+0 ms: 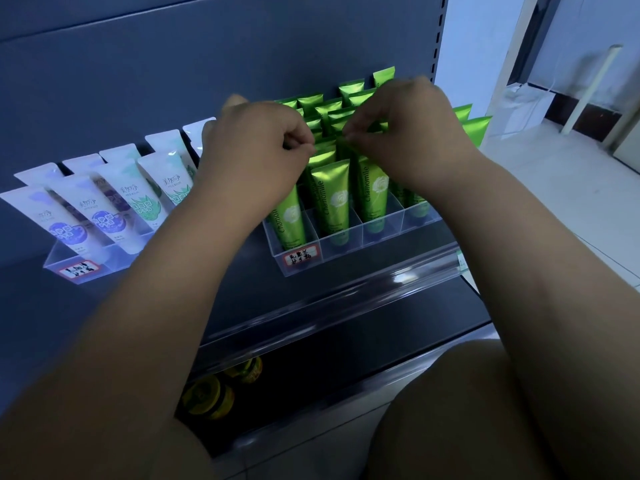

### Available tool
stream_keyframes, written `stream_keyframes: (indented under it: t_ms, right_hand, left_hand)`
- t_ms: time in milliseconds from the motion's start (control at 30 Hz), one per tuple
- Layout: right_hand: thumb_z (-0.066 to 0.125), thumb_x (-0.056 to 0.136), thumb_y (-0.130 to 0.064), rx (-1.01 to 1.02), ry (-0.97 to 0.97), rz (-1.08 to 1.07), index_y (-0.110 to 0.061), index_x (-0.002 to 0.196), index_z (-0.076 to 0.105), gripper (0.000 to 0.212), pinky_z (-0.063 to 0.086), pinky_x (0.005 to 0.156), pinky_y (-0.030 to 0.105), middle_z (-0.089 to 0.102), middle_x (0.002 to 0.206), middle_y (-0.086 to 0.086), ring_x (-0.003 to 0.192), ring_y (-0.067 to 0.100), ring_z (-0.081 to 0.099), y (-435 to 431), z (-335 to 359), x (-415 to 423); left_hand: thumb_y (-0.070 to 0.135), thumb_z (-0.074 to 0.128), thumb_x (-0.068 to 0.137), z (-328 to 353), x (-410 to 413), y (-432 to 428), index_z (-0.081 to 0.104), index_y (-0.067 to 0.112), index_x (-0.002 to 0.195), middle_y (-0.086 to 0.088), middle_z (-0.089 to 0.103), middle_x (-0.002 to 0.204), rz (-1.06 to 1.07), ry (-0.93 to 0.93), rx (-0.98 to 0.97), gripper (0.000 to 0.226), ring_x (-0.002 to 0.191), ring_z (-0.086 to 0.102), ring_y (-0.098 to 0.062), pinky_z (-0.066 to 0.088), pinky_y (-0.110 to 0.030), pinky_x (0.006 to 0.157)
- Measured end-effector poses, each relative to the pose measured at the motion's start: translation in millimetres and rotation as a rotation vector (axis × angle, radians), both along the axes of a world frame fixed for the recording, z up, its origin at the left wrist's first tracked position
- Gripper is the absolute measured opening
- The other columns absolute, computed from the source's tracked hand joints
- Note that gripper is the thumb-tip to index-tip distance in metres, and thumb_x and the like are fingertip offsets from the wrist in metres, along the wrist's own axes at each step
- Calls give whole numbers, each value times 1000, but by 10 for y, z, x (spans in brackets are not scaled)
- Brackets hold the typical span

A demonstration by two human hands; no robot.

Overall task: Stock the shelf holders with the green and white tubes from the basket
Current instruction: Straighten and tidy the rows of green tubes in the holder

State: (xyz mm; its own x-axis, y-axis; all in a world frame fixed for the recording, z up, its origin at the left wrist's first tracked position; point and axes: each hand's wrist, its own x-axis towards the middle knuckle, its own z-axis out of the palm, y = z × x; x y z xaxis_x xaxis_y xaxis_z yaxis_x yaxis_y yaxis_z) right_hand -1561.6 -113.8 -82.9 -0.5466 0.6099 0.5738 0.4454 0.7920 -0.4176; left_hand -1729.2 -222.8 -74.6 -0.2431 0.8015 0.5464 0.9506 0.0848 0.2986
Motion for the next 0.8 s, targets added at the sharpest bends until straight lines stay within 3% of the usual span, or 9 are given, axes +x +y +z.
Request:
stream_keyframes:
  t_ms: [133, 200, 400, 467, 633, 800]
  right_hand:
    - [67, 82, -37, 14, -29, 28, -29, 94, 82, 20, 49, 93, 41, 74, 96, -2, 102, 31, 62, 34, -1, -68]
    - [67, 81, -37, 26, -42, 56, -28, 93, 83, 22, 48, 94, 42, 75, 94, -3, 100, 30, 63, 43, 6, -86]
    - [69, 84, -33, -3, -25, 60, -28, 88, 83, 16, 47, 96, 36, 73, 91, -5, 101, 25, 62, 77, 0, -96]
    - [70, 86, -32, -27, -27, 45, -27, 90, 83, 14, 43, 96, 26, 70, 91, -10, 104, 22, 61, 87, 0, -90]
    - [69, 90, -28, -62, -75, 13, -25, 94, 82, 14, 28, 84, 11, 65, 88, -12, 97, 9, 61, 75, 28, -82]
    - [66, 92, -28, -78, -72, 1, -22, 95, 81, 16, 35, 66, 15, 68, 99, -6, 87, 7, 56, 85, 51, -85]
  left_hand:
    - [35, 71, 89, 43, -11, 47, 74, 34, 89, 14, 72, 89, 57, 17, -82, 3, 115, 48, -25, 45, -47, 97]
    - [33, 71, 88, 53, -26, 66, 75, 34, 89, 12, 72, 93, 87, 15, -113, 4, 118, 49, -26, 45, -49, 98]
    - [27, 64, 87, 46, -7, 111, 78, 31, 85, 9, 69, 91, 148, 13, -172, 14, 120, 45, -28, 46, -49, 97]
    - [26, 64, 87, 52, 3, 130, 79, 30, 86, 8, 68, 92, 152, 17, -183, 16, 119, 44, -30, 45, -49, 98]
    - [26, 64, 86, 37, -6, 169, 79, 30, 83, 7, 68, 89, 141, 0, -179, 16, 118, 47, -30, 45, -50, 98]
    - [29, 67, 86, 28, -12, 177, 78, 29, 81, 9, 63, 82, 136, -18, -169, 12, 116, 49, -30, 47, -48, 96]
